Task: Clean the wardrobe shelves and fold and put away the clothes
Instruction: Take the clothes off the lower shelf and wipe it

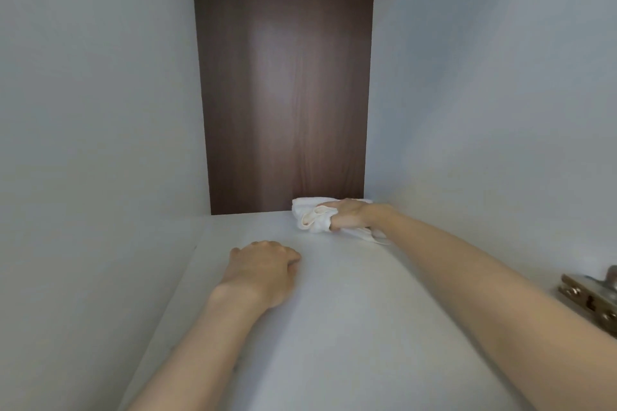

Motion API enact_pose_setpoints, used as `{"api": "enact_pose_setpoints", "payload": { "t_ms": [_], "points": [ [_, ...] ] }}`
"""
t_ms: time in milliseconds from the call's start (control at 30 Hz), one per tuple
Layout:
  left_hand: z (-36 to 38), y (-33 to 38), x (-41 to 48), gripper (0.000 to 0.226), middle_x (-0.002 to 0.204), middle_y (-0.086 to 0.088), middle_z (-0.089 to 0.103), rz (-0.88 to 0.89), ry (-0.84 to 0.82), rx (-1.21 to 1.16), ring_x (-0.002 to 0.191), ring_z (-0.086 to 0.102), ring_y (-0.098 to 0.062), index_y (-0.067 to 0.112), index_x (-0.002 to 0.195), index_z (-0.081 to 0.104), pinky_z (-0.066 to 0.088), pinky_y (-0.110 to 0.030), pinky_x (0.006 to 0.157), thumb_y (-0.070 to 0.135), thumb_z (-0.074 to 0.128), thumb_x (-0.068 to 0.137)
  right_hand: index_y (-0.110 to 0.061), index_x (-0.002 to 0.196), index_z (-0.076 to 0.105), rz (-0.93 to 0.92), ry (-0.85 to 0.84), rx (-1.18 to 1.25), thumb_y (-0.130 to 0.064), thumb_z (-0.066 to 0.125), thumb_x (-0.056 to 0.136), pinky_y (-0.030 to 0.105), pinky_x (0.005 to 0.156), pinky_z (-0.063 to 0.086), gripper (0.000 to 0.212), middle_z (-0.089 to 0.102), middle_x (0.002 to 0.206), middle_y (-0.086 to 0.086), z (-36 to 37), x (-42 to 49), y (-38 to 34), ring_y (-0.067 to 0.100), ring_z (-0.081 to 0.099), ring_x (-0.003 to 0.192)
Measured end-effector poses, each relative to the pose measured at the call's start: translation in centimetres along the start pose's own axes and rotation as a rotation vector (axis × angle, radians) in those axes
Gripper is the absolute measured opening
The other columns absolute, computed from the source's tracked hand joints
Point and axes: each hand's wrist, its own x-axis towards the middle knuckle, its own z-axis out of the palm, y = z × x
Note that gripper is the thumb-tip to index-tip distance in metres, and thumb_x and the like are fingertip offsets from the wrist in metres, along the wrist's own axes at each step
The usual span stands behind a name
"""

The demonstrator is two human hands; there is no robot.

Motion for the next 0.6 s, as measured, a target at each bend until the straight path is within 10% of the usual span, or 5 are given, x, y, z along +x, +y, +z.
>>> {"api": "enact_pose_setpoints", "payload": {
  "t_ms": [233,600],
  "points": [
    [-0.3,0.1,0.0,0.047,0.148,0.005,0.04,-0.065,-0.086,-0.023,0.134,0.039,-0.02,0.04,0.138,0.044,0.027,-0.043,0.112,0.017,0.03,0.1,-0.056,0.105,0.061,-0.023,-0.065,0.171,-0.041,0.065,0.081,0.022,0.084,0.037,0.028,0.054,0.103,-0.036,-0.1,-12.8,-1.2,-0.004,0.049,0.103],
    [0.2,-0.4,0.2,0.052,0.152,0.002,0.036,-0.039,-0.171,-0.006,0.135,0.038,-0.027,0.035,0.143,0.039,0.027,-0.051,0.113,0.014,0.032,0.096,-0.054,0.127,0.051,-0.078,0.043,-0.054,-0.054,0.056,0.08,0.032,0.106,0.039,0.047,0.051,0.138,-0.022,1.1,-25.1,-0.3,0.012,0.05,0.124]
  ]
}}
